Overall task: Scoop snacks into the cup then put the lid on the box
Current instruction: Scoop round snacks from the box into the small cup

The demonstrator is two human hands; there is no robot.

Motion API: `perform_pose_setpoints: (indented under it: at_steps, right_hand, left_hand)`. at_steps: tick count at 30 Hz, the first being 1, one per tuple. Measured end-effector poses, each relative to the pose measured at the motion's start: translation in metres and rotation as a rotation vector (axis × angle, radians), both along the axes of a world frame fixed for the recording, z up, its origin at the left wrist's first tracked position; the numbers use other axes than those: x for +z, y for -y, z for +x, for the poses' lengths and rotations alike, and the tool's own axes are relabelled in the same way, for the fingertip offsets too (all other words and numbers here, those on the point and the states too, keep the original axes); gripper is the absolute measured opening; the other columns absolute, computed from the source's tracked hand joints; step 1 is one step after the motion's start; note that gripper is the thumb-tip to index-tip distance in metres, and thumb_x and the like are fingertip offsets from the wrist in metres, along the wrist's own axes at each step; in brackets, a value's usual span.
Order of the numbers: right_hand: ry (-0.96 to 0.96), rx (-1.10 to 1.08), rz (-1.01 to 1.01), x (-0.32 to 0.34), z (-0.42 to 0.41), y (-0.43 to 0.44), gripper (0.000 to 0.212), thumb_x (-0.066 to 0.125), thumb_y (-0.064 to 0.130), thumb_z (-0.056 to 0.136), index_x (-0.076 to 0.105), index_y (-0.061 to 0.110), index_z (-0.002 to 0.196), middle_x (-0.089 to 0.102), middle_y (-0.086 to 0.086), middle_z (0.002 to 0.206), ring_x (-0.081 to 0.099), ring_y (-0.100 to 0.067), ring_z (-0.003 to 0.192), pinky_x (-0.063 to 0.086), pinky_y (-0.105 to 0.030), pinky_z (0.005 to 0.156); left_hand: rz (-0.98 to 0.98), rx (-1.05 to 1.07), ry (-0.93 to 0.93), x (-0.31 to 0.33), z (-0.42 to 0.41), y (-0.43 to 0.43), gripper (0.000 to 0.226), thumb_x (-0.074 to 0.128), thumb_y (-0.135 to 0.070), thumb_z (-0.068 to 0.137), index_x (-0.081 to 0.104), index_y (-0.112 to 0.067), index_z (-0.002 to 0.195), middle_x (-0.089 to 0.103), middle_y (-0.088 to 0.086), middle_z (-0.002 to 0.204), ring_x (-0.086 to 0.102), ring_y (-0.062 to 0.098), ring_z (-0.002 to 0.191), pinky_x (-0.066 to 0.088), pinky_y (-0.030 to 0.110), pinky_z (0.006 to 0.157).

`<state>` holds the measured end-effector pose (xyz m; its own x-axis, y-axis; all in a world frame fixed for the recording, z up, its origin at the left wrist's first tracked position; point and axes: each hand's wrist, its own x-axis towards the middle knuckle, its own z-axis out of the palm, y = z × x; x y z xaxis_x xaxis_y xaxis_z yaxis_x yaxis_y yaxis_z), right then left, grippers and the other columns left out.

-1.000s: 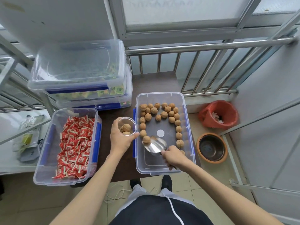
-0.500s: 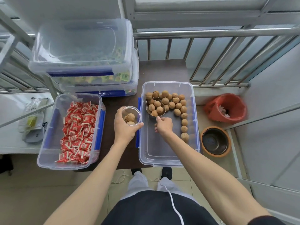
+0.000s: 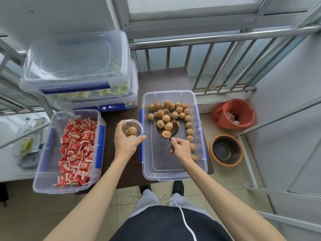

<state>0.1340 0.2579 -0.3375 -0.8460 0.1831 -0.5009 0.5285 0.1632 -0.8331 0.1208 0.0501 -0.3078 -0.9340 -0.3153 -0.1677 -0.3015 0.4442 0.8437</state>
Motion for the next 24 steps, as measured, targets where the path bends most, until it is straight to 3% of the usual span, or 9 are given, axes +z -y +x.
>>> perform_pose_setpoints:
  at_steps: [4, 8, 10, 12, 16, 20, 24]
  right_hand:
    - [-0.071, 0.113, -0.034, 0.021, -0.003, -0.011, 0.036, 0.05, 0.018, 0.101, 0.067, -0.003, 0.076, 0.058, -0.004, 0.06, 0.049, -0.006, 0.049, 0.039, -0.014, 0.045]
    - [-0.083, 0.314, -0.123, 0.041, -0.017, -0.023, 0.037, 0.051, 0.018, 0.1, 0.067, 0.001, 0.072, 0.058, 0.001, 0.055, 0.045, -0.007, 0.046, 0.034, -0.019, 0.045]
    - [-0.077, 0.432, -0.097, 0.051, -0.026, -0.027, 0.038, 0.052, 0.016, 0.1, 0.066, 0.001, 0.068, 0.054, 0.008, 0.046, 0.042, -0.006, 0.042, 0.033, -0.02, 0.046]
    - [-0.073, 0.583, 0.016, 0.064, -0.04, -0.031, 0.039, 0.053, 0.017, 0.099, 0.067, -0.001, 0.067, 0.053, 0.01, 0.044, 0.041, -0.005, 0.042, 0.035, -0.019, 0.048]
    - [-0.08, 0.864, 0.349, 0.096, -0.08, -0.026, 0.043, 0.057, 0.024, 0.095, 0.061, 0.017, 0.052, 0.057, 0.007, 0.049, 0.048, -0.011, 0.05, 0.042, -0.028, 0.057]
    - [-0.013, 1.025, 0.569, 0.138, -0.114, -0.001, 0.032, 0.058, 0.026, 0.092, 0.069, 0.004, 0.07, 0.072, -0.011, 0.071, 0.06, -0.021, 0.064, 0.052, -0.035, 0.069]
    - [0.071, 1.197, 0.766, 0.178, -0.124, 0.041, 0.023, 0.058, 0.024, 0.089, 0.063, 0.008, 0.072, 0.069, -0.009, 0.072, 0.06, -0.024, 0.059, 0.049, -0.03, 0.059]
  left_hand:
    - [-0.007, -0.006, -0.011, 0.0, 0.0, 0.0, 0.087, 0.093, -0.019, 0.067, 0.044, -0.023, 0.139, 0.053, -0.001, 0.134, 0.049, 0.012, 0.121, 0.039, 0.012, 0.088]
    - [-0.008, -0.003, -0.018, 0.0, 0.0, -0.001, 0.088, 0.094, -0.023, 0.066, 0.044, -0.023, 0.139, 0.054, 0.001, 0.136, 0.049, 0.013, 0.123, 0.045, 0.029, 0.098]
    - [0.01, -0.011, -0.022, 0.0, 0.001, 0.0, 0.089, 0.095, -0.026, 0.064, 0.045, -0.023, 0.138, 0.056, 0.001, 0.134, 0.051, 0.016, 0.124, 0.045, 0.027, 0.096]
    - [0.033, -0.02, -0.031, 0.001, 0.001, 0.001, 0.087, 0.094, -0.025, 0.064, 0.046, -0.025, 0.137, 0.057, -0.001, 0.133, 0.054, 0.017, 0.124, 0.042, 0.02, 0.091]
    - [0.049, -0.022, -0.054, 0.002, 0.004, 0.0, 0.084, 0.094, -0.028, 0.065, 0.047, -0.026, 0.135, 0.059, -0.002, 0.132, 0.056, 0.015, 0.122, 0.041, 0.014, 0.088]
    - [0.066, -0.016, -0.051, 0.002, 0.005, 0.0, 0.084, 0.093, -0.026, 0.066, 0.046, -0.025, 0.136, 0.057, 0.0, 0.132, 0.056, 0.017, 0.121, 0.041, 0.014, 0.088]
    - [0.076, 0.007, -0.048, 0.002, 0.005, 0.0, 0.081, 0.094, -0.021, 0.063, 0.048, -0.03, 0.13, 0.058, -0.002, 0.127, 0.057, 0.016, 0.117, 0.042, 0.015, 0.086]
